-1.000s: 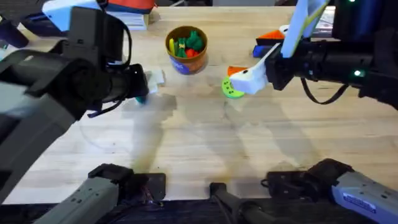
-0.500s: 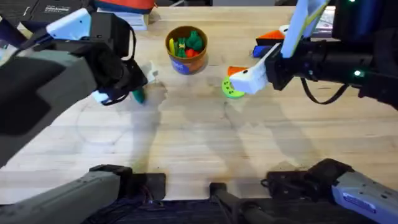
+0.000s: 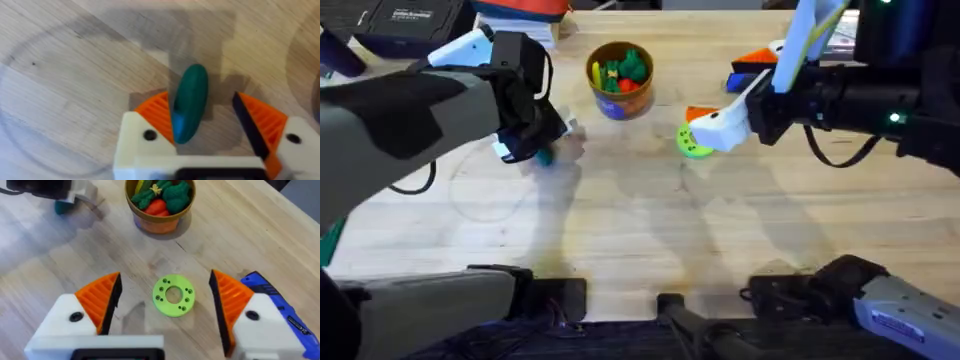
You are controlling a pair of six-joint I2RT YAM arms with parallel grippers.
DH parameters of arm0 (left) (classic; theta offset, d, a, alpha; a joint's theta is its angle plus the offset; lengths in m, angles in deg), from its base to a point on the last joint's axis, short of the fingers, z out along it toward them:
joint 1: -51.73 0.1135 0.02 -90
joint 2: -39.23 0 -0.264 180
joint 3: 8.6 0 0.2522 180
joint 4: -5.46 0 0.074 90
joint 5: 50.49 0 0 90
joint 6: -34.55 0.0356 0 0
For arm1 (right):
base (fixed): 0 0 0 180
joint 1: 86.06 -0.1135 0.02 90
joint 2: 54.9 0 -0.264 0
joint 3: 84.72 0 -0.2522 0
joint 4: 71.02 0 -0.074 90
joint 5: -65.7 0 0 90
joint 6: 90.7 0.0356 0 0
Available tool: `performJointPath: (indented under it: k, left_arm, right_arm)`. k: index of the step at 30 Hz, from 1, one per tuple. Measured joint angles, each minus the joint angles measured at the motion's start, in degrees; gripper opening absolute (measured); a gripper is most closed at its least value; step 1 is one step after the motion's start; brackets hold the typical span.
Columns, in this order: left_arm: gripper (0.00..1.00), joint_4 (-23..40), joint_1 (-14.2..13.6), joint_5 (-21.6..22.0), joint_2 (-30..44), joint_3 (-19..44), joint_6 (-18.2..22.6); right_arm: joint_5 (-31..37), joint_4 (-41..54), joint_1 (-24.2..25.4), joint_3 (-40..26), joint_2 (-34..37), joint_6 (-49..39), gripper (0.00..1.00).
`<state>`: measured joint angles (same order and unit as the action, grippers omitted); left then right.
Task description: Pick up the gripper from the table and insert it into the empty holder that is missing its gripper. Then pick up a screw, insert it into the mounting hole, and use the screwdriver to tighten it. Finally, clean up the table by picking up the vegetable and placing it into the bucket.
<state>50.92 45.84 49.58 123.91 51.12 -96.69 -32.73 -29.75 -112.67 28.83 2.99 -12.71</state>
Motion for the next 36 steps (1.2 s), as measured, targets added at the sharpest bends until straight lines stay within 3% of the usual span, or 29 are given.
performJointPath:
  k: [5,10,15,19,24,32,36]
  left_arm:
    - [0.638,0.22,0.0,0.0,0.0,0.01,-0.16]
    - [0.412,0.46,0.0,0.03,0.45,0.02,-0.2]
    - [0.035,1.02,0.05,0.49,0.85,0.69,-0.22]
    - [0.027,1.35,0.04,0.46,0.81,0.94,-0.28]
    - [0.027,7.12,0.04,-0.02,0.8,3.87,-0.32]
    - [0.027,16.38,0.04,-0.67,0.81,17.69,-0.19]
    - [0.027,15.58,0.02,-5.51,0.8,22.63,-0.19]
  right_arm:
    - [0.0,-0.11,0.0,0.0,0.0,0.0,0.994]
    - [0.0,-0.11,0.0,0.0,0.0,0.0,0.994]
    - [0.0,-0.12,0.0,0.0,0.0,0.0,0.994]
    - [0.0,-0.17,0.0,0.0,0.0,0.0,0.994]
    - [0.0,-0.22,0.0,0.0,0.0,0.0,0.994]
    - [0.0,-0.22,0.0,0.0,0.0,-0.01,0.992]
    - [0.0,-0.22,0.0,0.0,0.0,-0.11,0.994]
